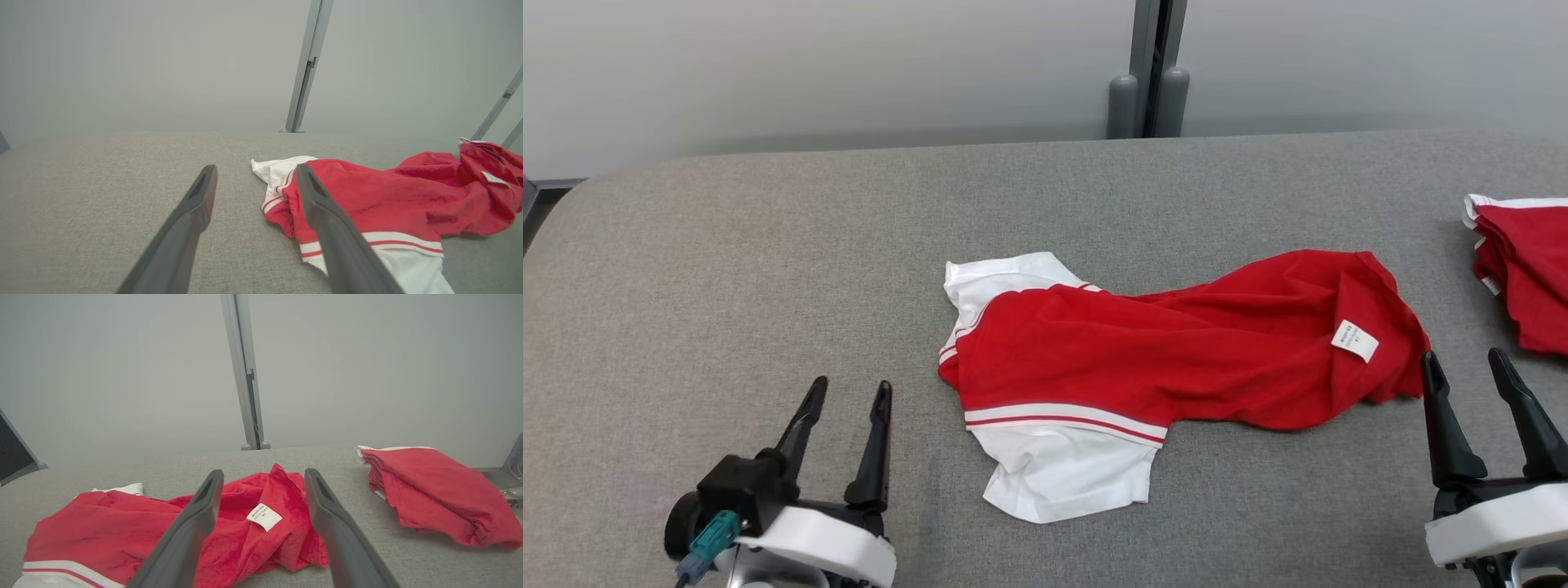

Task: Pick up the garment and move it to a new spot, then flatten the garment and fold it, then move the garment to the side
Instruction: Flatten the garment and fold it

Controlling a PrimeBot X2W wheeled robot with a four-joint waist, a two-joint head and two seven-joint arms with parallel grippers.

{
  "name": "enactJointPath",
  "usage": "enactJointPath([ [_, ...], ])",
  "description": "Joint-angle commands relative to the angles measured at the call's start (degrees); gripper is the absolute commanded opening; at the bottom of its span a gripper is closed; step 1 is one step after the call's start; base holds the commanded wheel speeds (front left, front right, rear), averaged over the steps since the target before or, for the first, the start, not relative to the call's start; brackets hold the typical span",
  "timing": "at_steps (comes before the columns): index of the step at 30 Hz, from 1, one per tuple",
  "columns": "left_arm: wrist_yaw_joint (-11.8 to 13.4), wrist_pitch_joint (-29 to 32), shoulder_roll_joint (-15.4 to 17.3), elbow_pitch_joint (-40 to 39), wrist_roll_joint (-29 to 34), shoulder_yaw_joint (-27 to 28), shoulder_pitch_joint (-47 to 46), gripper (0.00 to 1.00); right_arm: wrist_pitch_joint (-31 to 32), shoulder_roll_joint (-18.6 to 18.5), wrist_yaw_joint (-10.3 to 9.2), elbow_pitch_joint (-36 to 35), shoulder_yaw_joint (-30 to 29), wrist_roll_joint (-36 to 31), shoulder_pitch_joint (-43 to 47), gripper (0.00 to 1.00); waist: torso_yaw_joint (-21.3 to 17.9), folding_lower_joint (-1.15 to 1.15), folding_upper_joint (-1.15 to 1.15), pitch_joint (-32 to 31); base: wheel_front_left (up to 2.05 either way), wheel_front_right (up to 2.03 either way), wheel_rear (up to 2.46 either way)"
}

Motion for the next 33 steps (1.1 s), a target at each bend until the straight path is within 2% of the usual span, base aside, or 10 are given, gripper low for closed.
enactJointPath([
  [1,-0.6,0.5,0.1,-0.1,0.1,-0.7,-1.6,1.00,0.1,0.0,0.01,-0.3,-0.1,-0.1,-0.7,1.00,0.1,0.00,0.00,0.7,0.00,0.00,0.00],
  [7,-4.3,5.6,-1.3,2.0,-0.9,-6.1,-2.5,1.00,-0.3,-0.1,0.01,0.3,1.1,0.1,-1.5,1.00,-0.8,0.00,0.00,2.6,0.00,0.00,0.00],
  [11,-5.7,9.5,-2.1,3.9,-2.4,-9.3,-1.1,1.00,-0.7,0.1,0.01,1.1,1.3,0.4,-2.2,1.00,-1.6,0.00,0.00,3.5,0.00,0.00,0.00],
  [17,-5.8,14.0,-2.3,8.4,-2.3,-11.9,-0.9,1.00,-1.2,0.5,0.01,1.8,1.6,0.5,-2.3,1.00,-2.4,0.00,0.00,4.4,0.00,0.00,0.00],
  [21,-5.3,14.5,-2.5,10.2,-2.2,-12.4,-1.8,1.00,-1.6,0.5,0.01,2.2,1.4,0.7,-2.7,1.00,-2.8,0.00,0.00,5.0,0.00,0.00,0.00],
  [22,-5.3,14.2,-2.5,10.4,-2.3,-12.4,-2.1,0.84,-1.7,0.5,0.01,2.3,1.3,0.8,-2.8,1.00,-2.9,0.00,0.00,5.1,0.00,0.00,0.00],
  [23,-5.3,14.0,-2.5,10.5,-2.4,-12.4,-2.4,0.35,-1.7,0.4,0.01,2.4,1.1,1.0,-2.8,1.00,-2.9,0.00,0.00,5.3,0.00,0.00,0.00],
  [24,-5.3,13.4,-2.5,10.5,-2.4,-12.2,-2.7,0.00,-1.8,0.3,0.01,2.6,0.8,1.0,-2.8,1.00,-2.9,0.00,0.00,5.4,0.00,0.00,0.00],
  [33,-5.1,11.7,-1.6,10.6,-2.8,-11.4,-4.2,0.00,-1.8,-1.2,0.01,5.8,-2.0,1.7,-3.9,1.00,-2.0,0.00,0.00,6.3,0.00,0.00,0.00],
])
